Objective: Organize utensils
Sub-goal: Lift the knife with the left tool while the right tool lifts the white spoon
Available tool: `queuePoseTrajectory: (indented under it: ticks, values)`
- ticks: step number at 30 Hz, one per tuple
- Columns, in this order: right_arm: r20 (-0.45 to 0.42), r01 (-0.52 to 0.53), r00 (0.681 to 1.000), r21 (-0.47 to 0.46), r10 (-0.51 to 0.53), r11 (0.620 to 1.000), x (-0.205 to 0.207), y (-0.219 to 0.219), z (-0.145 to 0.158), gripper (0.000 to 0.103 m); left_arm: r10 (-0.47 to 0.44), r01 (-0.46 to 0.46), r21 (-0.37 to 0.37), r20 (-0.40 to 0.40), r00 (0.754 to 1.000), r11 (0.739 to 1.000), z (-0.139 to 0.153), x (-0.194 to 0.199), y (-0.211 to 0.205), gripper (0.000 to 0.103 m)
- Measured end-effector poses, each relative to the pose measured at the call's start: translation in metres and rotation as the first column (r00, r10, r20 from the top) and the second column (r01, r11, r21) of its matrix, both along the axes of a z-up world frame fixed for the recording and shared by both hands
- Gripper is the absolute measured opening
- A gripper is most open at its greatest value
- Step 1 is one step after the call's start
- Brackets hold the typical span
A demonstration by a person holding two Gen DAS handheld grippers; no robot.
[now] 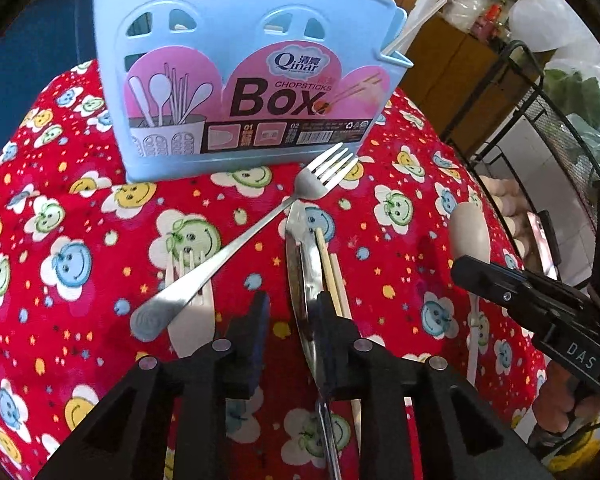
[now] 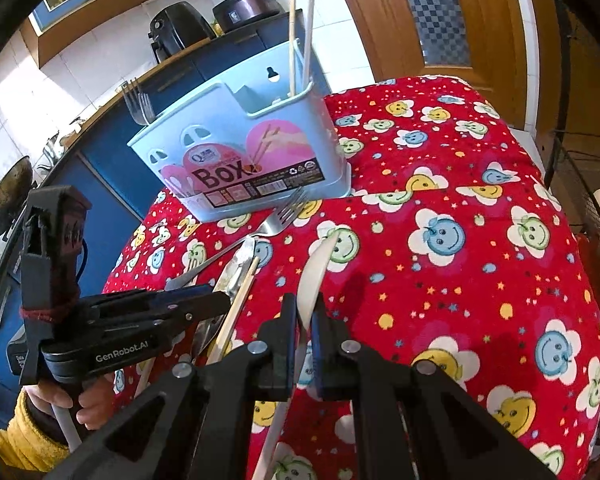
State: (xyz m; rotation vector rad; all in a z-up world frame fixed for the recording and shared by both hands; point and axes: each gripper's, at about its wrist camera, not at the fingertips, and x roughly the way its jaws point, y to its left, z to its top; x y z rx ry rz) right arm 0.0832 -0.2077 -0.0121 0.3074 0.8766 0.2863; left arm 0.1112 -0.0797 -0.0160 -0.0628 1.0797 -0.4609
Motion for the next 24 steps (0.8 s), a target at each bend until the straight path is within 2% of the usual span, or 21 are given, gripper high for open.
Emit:
queuePoseTrajectory:
  ticks: [9,13,21,24]
  values:
    - [-0.022,0.001,1.0,0.014,0.0,1.0,0.009,-0.007,-0.012,0.008,-0.015,0.015,-0.038,-0.009,1.0,0.999,-0.001,0.02,-0.012,0.024]
    - [-0.04,0.0,0.999,0.019,0.0,1.0,0.013,-0.008,-0.019,0.008,-0.017,0.017,-0.037,-0.006,1.0,0.999,-0.002,0.025,-0.014,0.011]
    - [-0.038,-0.011,0.999,0.02,0.012,1.0,0.016,-0.005,-0.018,0.008,-0.029,0.028,-0.022,-0.015,0.999,0.999,-0.003,0.025,-0.017,0.009]
    - [-0.03,-0.01,1.0,0.018,0.01,1.0,0.015,-0.004,-0.014,0.008,-0.026,0.026,-0.017,-0.005,1.0,1.0,-0.003,0.025,-0.019,0.005]
